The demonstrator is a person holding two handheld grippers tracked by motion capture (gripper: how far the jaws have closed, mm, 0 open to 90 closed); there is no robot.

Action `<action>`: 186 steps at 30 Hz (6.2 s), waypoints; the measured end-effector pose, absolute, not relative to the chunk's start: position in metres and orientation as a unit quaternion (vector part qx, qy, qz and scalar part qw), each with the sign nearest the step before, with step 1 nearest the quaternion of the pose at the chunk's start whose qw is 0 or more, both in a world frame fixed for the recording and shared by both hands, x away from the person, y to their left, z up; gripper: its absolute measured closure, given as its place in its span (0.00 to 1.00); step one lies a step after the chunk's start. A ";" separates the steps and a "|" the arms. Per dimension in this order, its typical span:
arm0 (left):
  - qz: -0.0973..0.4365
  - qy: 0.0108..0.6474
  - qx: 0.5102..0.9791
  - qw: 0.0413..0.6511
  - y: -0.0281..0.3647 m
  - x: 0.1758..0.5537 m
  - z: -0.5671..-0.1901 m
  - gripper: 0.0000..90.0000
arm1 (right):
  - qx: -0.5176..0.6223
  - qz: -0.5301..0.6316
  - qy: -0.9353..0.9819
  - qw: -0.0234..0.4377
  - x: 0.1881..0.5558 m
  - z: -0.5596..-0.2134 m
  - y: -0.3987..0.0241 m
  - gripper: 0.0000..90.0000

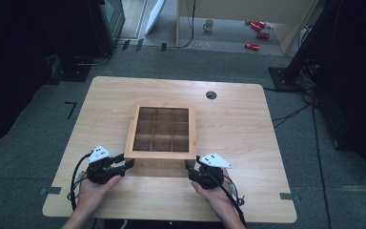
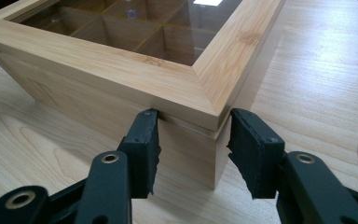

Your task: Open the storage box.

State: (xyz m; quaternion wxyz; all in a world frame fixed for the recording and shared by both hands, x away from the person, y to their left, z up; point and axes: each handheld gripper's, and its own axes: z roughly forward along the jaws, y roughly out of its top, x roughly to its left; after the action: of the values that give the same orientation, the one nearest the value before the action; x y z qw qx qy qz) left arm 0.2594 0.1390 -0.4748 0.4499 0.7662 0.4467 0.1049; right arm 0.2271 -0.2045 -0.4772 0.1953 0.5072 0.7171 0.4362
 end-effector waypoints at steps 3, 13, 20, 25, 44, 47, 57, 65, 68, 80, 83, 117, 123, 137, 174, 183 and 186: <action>0.107 0.447 0.766 0.450 0.139 0.259 -0.474 0.60 | 0.507 0.438 0.716 0.197 0.227 -0.477 -0.205 0.61; 0.110 0.443 0.764 0.457 0.139 0.259 -0.472 0.60 | 0.504 0.446 0.711 0.203 0.225 -0.474 -0.205 0.62; 0.113 0.441 0.764 0.458 0.139 0.259 -0.470 0.60 | 0.503 0.448 0.709 0.208 0.225 -0.474 -0.204 0.62; 0.112 0.440 0.763 0.460 0.139 0.259 -0.469 0.60 | 0.504 0.447 0.709 0.212 0.225 -0.475 -0.205 0.62; 0.112 0.434 0.761 0.468 0.140 0.261 -0.464 0.60 | 0.508 0.454 0.700 0.215 0.226 -0.473 -0.206 0.62; 0.113 0.435 0.761 0.468 0.140 0.261 -0.464 0.60 | 0.511 0.456 0.697 0.213 0.227 -0.473 -0.205 0.61; 0.114 0.440 0.752 0.477 0.143 0.262 -0.465 0.53 | 0.502 0.457 0.700 0.223 0.229 -0.468 -0.204 0.61; 0.143 0.464 0.769 0.415 0.155 0.256 -0.481 0.20 | 0.497 0.466 0.694 0.233 0.230 -0.459 -0.204 0.58; 0.147 0.474 0.784 0.373 0.157 0.256 -0.494 0.14 | 0.495 0.467 0.693 0.240 0.230 -0.455 -0.205 0.56; 0.196 0.483 0.791 0.321 0.151 0.259 -0.517 0.10 | 0.489 0.473 0.684 0.262 0.238 -0.430 -0.206 0.48; 0.203 0.482 0.790 0.320 0.147 0.258 -0.519 0.10 | 0.485 0.475 0.683 0.269 0.242 -0.421 -0.207 0.46; 0.202 0.481 0.791 0.321 0.147 0.260 -0.518 0.10 | 0.450 0.497 0.662 0.334 0.308 -0.353 -0.208 0.51; 0.201 0.480 0.791 0.321 0.148 0.260 -0.518 0.10 | 0.459 0.492 0.660 0.333 0.319 -0.356 -0.205 0.52; 0.200 0.479 0.792 0.322 0.148 0.260 -0.519 0.10 | 0.447 0.499 0.665 0.330 0.337 -0.354 -0.203 0.56; 0.194 0.478 0.792 0.327 0.149 0.260 -0.518 0.10 | 0.383 0.518 0.673 0.363 0.371 -0.353 -0.213 0.65; 0.194 0.478 0.792 0.327 0.150 0.260 -0.518 0.10 | 0.386 0.525 0.666 0.364 0.378 -0.352 -0.214 0.67; 0.194 0.478 0.792 0.327 0.150 0.260 -0.518 0.10 | 0.388 0.528 0.663 0.362 0.380 -0.352 -0.215 0.67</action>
State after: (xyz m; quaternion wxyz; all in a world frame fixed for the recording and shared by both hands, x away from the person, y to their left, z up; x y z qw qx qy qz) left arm 0.2604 0.1496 -0.5182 0.3266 0.7921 0.4777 0.1943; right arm 0.3805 -0.2146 -0.3521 0.3621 0.3876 0.6633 0.5279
